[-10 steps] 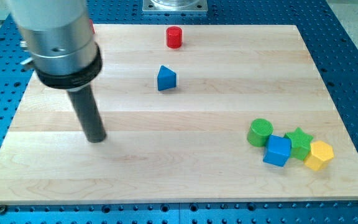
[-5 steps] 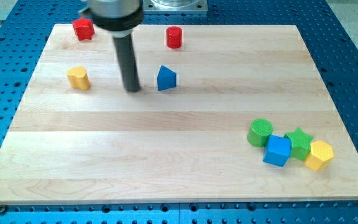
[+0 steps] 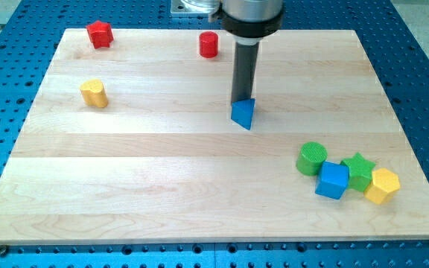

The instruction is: Place the blue triangle at the bottom left of the green circle

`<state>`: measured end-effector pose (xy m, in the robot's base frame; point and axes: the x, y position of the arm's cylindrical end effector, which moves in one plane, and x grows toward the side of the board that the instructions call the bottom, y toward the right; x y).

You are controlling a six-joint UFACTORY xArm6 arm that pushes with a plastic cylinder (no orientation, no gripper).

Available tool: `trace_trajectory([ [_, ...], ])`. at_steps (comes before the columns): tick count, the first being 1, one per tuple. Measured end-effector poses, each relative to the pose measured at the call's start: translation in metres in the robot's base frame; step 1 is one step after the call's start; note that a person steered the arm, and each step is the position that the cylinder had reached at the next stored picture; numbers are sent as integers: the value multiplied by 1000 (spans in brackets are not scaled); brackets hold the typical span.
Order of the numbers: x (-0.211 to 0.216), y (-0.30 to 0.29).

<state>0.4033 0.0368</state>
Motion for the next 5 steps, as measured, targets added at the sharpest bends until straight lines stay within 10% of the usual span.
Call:
trace_trajectory([
  [5, 104, 46],
])
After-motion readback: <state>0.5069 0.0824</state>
